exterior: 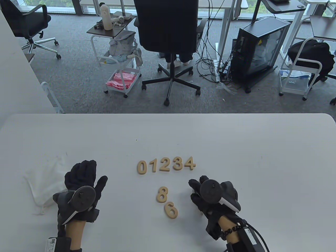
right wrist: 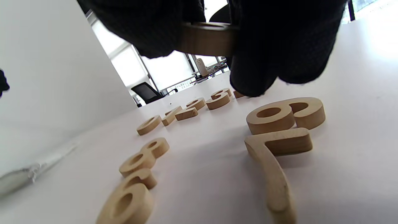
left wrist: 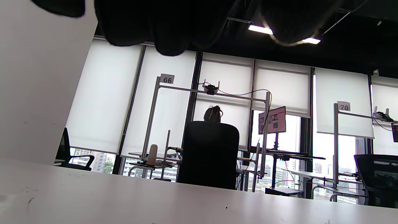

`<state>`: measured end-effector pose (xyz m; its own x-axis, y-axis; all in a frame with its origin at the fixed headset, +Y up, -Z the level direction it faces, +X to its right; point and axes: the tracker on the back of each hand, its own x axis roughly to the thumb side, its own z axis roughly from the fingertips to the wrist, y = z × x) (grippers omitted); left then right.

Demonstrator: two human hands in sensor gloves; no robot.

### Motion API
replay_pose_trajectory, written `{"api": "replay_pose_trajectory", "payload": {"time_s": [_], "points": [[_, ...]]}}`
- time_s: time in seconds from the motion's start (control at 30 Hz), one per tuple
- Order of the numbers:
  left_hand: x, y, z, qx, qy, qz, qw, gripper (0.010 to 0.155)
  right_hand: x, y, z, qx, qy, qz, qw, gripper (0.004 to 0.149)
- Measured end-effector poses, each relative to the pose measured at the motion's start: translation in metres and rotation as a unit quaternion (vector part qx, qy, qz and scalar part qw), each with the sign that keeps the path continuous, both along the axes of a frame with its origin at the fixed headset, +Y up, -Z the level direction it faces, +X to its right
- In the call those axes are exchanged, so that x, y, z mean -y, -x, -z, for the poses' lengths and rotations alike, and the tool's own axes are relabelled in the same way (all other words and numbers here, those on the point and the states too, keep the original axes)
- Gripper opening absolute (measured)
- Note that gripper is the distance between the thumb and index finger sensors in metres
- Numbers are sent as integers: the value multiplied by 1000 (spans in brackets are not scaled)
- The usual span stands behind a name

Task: Empty bag and arrange number blocks in order

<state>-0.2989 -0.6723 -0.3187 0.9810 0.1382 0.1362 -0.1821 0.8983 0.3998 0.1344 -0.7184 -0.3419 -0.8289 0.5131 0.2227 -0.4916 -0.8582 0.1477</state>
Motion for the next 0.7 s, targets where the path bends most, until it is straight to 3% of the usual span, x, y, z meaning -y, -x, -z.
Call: {"api": "replay_pose_trajectory", "payload": {"time_s": [0.1,0.27,0.37,0.43,0.7], "points": [[0,0,0,0,0,-2,1000,74,0,-16,2,55,-16,15,998,49],[-1,1,0,-2,-4,-3,1000,73,-9,-26,2,100,-66,-32,992,40],[-1,2,0,-2,-4,-4,1000,73,-13,-30,4,100,-71,-18,992,48],[-1,2,0,-2,-5,-3,1000,74,-15,-34,7,113,-89,-24,989,61],[-2,2,0,0,-8,1,1000,74,-22,-44,45,162,-119,-60,978,55]]}}
